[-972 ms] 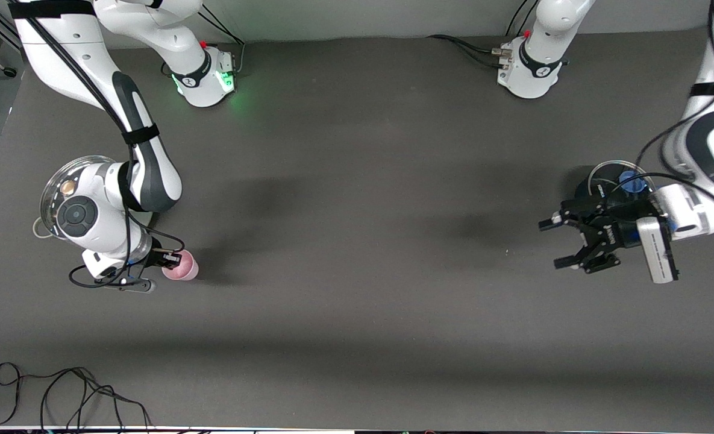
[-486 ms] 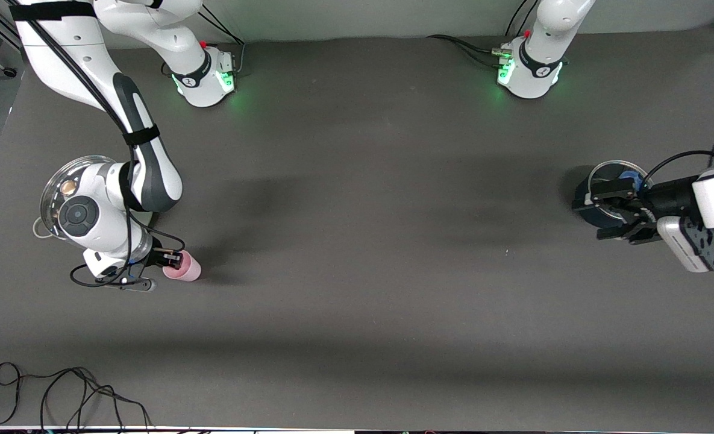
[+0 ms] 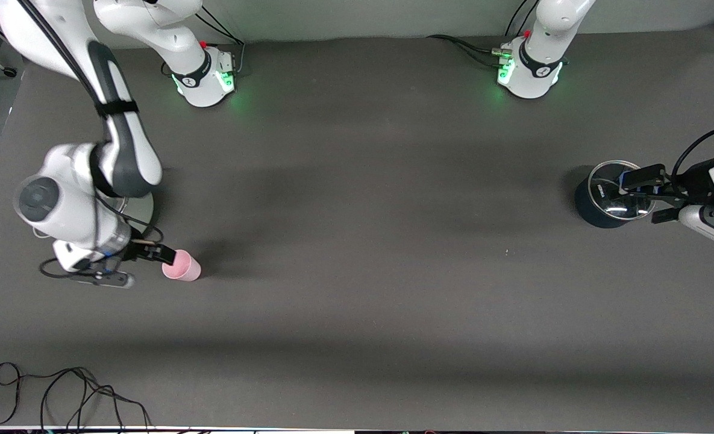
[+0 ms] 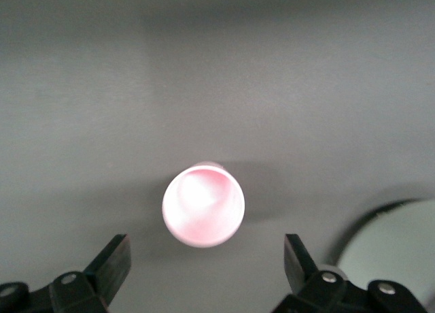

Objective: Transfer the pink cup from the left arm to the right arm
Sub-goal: 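Open the right gripper to set the cup on the table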

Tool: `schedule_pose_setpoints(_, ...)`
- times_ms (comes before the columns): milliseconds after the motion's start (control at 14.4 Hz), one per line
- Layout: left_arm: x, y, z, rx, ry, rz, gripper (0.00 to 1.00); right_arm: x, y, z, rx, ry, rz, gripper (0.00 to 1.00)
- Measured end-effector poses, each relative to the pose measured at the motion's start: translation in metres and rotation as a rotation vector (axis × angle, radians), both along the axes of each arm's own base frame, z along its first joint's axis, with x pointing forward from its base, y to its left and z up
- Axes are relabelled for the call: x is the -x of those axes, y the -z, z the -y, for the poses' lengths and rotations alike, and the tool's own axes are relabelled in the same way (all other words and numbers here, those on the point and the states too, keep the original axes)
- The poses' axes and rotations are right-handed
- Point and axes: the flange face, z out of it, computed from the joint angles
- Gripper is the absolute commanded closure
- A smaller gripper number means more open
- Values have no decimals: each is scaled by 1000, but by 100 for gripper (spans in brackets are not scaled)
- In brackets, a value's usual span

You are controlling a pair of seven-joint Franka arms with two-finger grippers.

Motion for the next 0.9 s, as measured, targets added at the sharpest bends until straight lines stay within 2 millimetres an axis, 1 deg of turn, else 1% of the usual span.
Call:
schedule_pose_setpoints(139,7,-5,-3,-106,-52,-27,0,5,-49,4,-19,7,-6,0)
schedule_pose_setpoints(278,13,-20,1,-173,-99,-11,0,9,-89,12,-30,16,-15,0)
schedule_pose_setpoints(417,21,-34,8,-221,-135,4,0,14,-130,15,-32,15,-38,0)
schedule_pose_setpoints(556,27,-37,18,-259,-154,8,0,21,-175,18,7,5,-70,0)
schedule_pose_setpoints(694,31,-32,27,-285,-159,13,0,31,-218,19,27,6,-98,0)
schedule_pose_setpoints(764,32,-29,29,-291,-161,17,0,35,-233,19,29,7,-107,0)
schedule_pose_setpoints(833,32,-26,30,-295,-162,21,0,38,-243,19,29,8,-114,0)
schedule_pose_setpoints(903,31,-21,29,-297,-165,24,0,40,-247,19,29,9,-119,0)
